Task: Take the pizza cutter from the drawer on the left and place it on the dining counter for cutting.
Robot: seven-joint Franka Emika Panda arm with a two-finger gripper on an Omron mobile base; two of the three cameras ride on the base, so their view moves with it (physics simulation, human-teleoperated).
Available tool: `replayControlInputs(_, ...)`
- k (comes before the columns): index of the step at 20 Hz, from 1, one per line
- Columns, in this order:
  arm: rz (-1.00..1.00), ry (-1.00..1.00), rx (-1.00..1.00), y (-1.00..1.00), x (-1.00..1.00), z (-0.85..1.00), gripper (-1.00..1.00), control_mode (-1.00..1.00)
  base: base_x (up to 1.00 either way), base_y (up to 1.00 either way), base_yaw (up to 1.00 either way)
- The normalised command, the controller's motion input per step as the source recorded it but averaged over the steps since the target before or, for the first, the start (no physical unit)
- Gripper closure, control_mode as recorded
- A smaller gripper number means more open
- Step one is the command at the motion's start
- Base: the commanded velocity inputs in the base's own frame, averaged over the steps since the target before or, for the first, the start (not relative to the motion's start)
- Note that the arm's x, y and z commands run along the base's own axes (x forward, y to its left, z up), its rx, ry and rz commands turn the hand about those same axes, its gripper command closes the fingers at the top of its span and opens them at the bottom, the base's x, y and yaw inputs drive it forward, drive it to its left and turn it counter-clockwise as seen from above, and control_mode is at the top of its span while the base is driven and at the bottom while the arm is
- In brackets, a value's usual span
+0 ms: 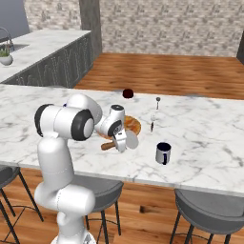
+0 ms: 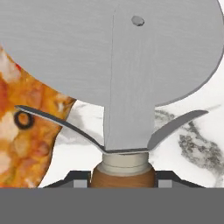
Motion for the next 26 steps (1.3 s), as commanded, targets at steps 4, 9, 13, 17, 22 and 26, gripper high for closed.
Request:
replayControlInputs(4, 0.00, 0.00, 0.00, 0.00, 0.04, -0.01, -1.00, -1.00, 0.00, 0.00, 0.00)
replayControlInputs(9, 0.00, 0.00, 0.00, 0.00, 0.00, 0.00, -1.00, -1.00, 0.00, 0.00, 0.00)
replayControlInputs(13, 0.00, 0.00, 0.00, 0.00, 0.00, 0.12, -1.00, -1.00, 0.00, 0.00, 0.00)
replayControlInputs(17, 0.00, 0.00, 0.00, 0.00, -0.02, 0.52, -1.00, -1.00, 0.00, 0.00, 0.00)
replayControlInputs(22, 0.02, 0.00, 0.00, 0.03, -0.13, 0.64, -1.00, -1.00, 0.00, 0.00, 0.00)
replayControlInputs(26, 0.08, 0.00, 0.00, 0.05, -0.39, 0.78, -1.00, -1.00, 0.00, 0.00, 0.00)
